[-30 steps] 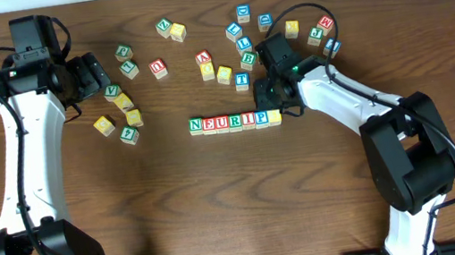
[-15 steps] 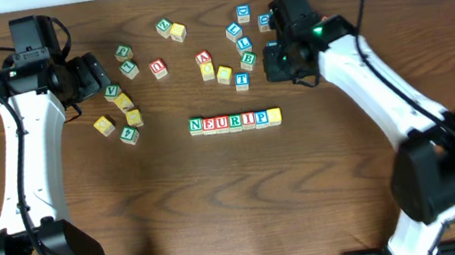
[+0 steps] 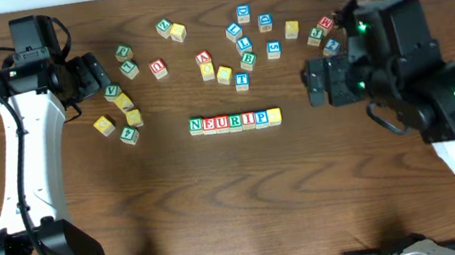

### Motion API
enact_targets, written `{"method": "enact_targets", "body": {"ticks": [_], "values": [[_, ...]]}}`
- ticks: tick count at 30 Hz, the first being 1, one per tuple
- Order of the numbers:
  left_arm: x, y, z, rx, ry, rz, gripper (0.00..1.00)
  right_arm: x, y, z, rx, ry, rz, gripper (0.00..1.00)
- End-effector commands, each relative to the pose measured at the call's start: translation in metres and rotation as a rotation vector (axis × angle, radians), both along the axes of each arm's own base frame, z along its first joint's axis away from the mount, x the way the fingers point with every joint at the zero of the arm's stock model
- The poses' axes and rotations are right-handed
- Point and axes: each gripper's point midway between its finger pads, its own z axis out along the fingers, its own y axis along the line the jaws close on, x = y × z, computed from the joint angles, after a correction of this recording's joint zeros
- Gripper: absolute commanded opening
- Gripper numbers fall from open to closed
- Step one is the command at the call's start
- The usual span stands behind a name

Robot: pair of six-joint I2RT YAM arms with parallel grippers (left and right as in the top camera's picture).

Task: Spell out NEURIPS

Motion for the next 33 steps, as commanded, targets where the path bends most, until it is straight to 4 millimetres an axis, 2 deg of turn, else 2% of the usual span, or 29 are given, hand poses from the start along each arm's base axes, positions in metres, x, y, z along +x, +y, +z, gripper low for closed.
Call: {"method": "enact_targets", "body": {"ticks": [1,10,13,15,18,21,25,33], "values": [[0.002,0.002,-0.002,0.005,0.007,0.008,0.97,-0.004,-0.015,0.008,-0.062,-0.036,-0.027,0.99],[0.002,0.002,-0.002,0.006,0.007,0.008,0.98,0.015,-0.027,0.024,-0.1,-0.139,-0.098,0.99],[0.002,0.002,-0.002,0.005,0.007,0.008,0.98,0.027,-0.039,0.035,-0.1,-0.205,-0.141,0.99],[0.002,0.002,-0.002,0.006,0.007,0.008,0.97,0.034,-0.045,0.043,-0.093,-0.261,-0.107,0.99],[0.002,0.002,-0.002,0.005,0.007,0.008,0.98,0.035,-0.051,0.048,-0.078,-0.334,-0.082,0.99],[0.002,0.002,-0.002,0.005,0.007,0.008,0.98,0.03,-0.067,0.045,-0.052,-0.452,-0.13,0.99],[0.002,0.002,-0.002,0.005,0.007,0.008,0.98,0.01,-0.081,0.028,-0.011,-0.589,-0.158,0.99],[0.002,0.002,-0.002,0.005,0.007,0.008,0.98,-0.057,-0.099,-0.048,0.008,-0.781,-0.202,0.99]]}}
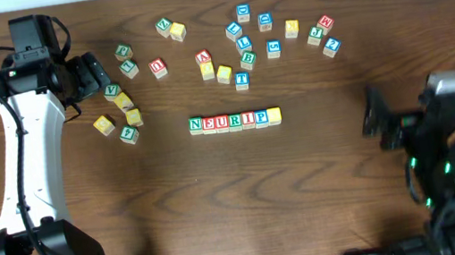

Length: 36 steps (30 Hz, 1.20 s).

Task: Spell out NEURIPS

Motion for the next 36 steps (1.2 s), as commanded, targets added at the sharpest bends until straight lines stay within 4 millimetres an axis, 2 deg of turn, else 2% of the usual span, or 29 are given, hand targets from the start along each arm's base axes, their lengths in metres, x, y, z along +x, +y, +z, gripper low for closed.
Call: {"method": "enact_targets", "body": {"ticks": [1,6,9,17,36], "values": [[0.001,0.002,-0.002,0.006,0.007,0.008,0.98,-0.019,-0.006,-0.029,-0.01,-0.046,-0.015,0.99],[0.001,0.002,-0.002,0.006,0.007,0.008,0.97,-0.023,-0.008,-0.066,-0.002,-0.119,-0.018,0.99],[0.001,0.002,-0.002,0.006,0.007,0.008,0.98,-0.021,-0.005,-0.078,0.0,-0.136,-0.001,0.99],[0.001,0.002,-0.002,0.006,0.007,0.008,0.98,-0.018,-0.004,-0.124,-0.003,-0.071,0.002,0.99],[0.001,0.002,-0.002,0.006,0.007,0.008,0.98,-0.018,-0.005,-0.124,-0.004,-0.071,0.002,0.99]]}}
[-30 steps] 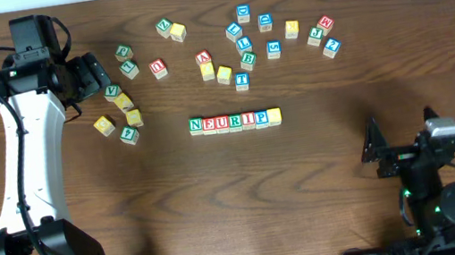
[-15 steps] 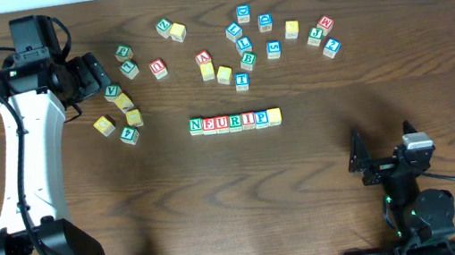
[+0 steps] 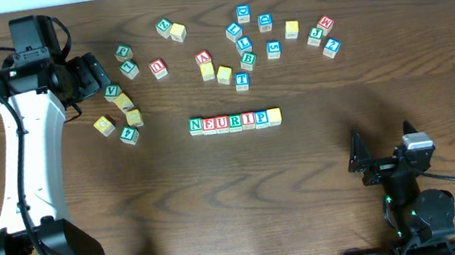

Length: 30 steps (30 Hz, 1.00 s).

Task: Spell out NEURIPS

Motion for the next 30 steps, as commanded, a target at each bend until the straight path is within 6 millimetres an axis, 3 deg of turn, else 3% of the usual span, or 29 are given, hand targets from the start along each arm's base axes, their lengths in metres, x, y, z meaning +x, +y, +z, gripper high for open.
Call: {"method": "enact_targets", "body": {"ticks": [1,10,16,21,26,30], "values": [[0.002,0.002,-0.001,0.006,0.006,0.008,0.98,0.0,-0.001,-0.001,-0.013,-0.002,0.0,0.99],[0.001,0.002,0.001,0.007,-0.001,0.008,0.98,0.0,-0.001,-0.001,-0.013,-0.002,0.0,0.99],[-0.01,0.005,0.039,0.043,-0.092,0.009,0.98,0.0,-0.001,-0.001,-0.013,-0.002,0.0,0.99],[-0.035,0.004,0.07,0.067,-0.238,0.018,0.98,0.0,-0.001,-0.001,-0.013,-0.002,0.0,0.99],[-0.064,-0.003,0.072,0.075,-0.444,0.009,0.98,0.0,-0.001,-0.001,-0.013,-0.002,0.0,0.99],[-0.092,-0.012,0.059,0.11,-0.644,-0.048,0.98,0.0,-0.001,-0.001,-0.013,-0.002,0.0,0.99]]}}
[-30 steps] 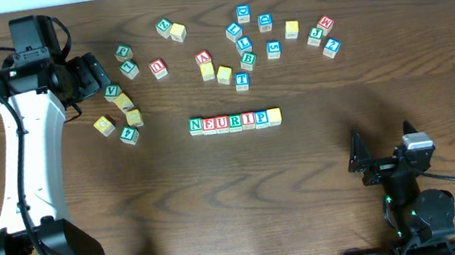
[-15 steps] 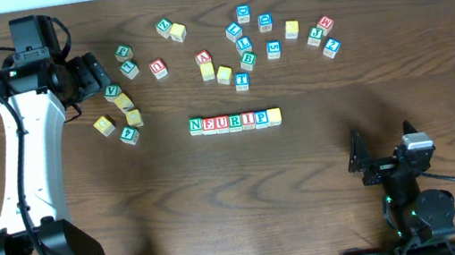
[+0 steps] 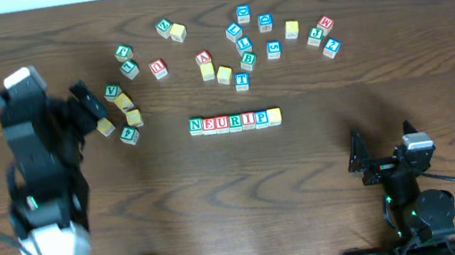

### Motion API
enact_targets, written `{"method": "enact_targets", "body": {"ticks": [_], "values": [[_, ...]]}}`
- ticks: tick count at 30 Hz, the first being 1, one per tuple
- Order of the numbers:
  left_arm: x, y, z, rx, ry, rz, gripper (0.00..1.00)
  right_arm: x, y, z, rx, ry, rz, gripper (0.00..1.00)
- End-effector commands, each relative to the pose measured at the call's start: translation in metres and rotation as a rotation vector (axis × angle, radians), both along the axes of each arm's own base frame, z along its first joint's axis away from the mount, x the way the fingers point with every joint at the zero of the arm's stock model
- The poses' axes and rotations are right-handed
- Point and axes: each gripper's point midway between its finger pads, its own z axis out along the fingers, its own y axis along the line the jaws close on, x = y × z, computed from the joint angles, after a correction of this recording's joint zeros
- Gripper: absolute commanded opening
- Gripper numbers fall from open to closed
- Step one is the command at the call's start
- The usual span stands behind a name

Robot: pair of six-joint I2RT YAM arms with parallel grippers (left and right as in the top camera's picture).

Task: Spell out NEURIPS

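Seven small blocks form a row [image 3: 235, 121] at mid-table, reading N, E, U, R, I, P and ending in a yellow block [image 3: 274, 116] whose letter I cannot read. My left gripper [image 3: 86, 110] hovers at the left beside a loose cluster of blocks, its fingers spread and holding nothing. It partly covers a yellow block [image 3: 106, 127]. My right gripper [image 3: 359, 159] is folded low near the front right edge, open and empty, far from the row.
Loose letter blocks lie scattered along the back: a green and yellow cluster [image 3: 124, 107] at the left, blue and yellow ones [image 3: 240, 49] behind the row, and several [image 3: 322, 36] at the back right. A black rail runs along the front edge.
My left arm has drawn back toward the front, and its gripper now sits lower and further left beside the left cluster. The right arm and the row of blocks have not moved.
At first my right gripper stood open just right of the finished row, with the left gripper by the back-left blocks. The right arm was then nearer the front right, then folded at the front edge. Now the left arm has drawn back too. The row stayed unchanged.
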Motion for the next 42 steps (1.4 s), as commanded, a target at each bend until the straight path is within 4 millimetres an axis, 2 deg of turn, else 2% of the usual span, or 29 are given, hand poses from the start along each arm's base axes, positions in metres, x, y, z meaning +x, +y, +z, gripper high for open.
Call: {"method": "enact_targets", "body": {"ticks": [1,8,16,23,28,30,42], "values": [[-0.031,-0.011,-0.025,0.056,-0.071,-0.073,0.97,0.0,-0.001,-0.001,-0.013,0.001,-0.002,0.99],[-0.066,-0.015,-0.052,0.152,-0.224,-0.095,0.98,0.0,-0.001,-0.001,-0.013,0.001,-0.002,0.99],[-0.09,-0.017,-0.078,0.273,-0.288,-0.115,0.98,0.0,-0.001,-0.001,-0.013,0.001,-0.002,0.99],[-0.099,-0.018,-0.099,0.352,-0.33,-0.128,0.98,0.0,-0.001,-0.001,-0.013,0.001,-0.002,0.99],[-0.106,-0.02,-0.109,0.381,-0.297,-0.147,0.98,0.0,-0.001,-0.001,-0.013,0.001,-0.002,0.99],[-0.108,-0.02,-0.123,0.372,-0.242,-0.157,0.98,0.0,-0.001,-0.001,-0.013,0.001,-0.002,0.99],[-0.108,-0.02,-0.123,0.372,-0.242,-0.158,0.98,0.0,-0.001,-0.001,-0.013,0.001,-0.002,0.99]]}}
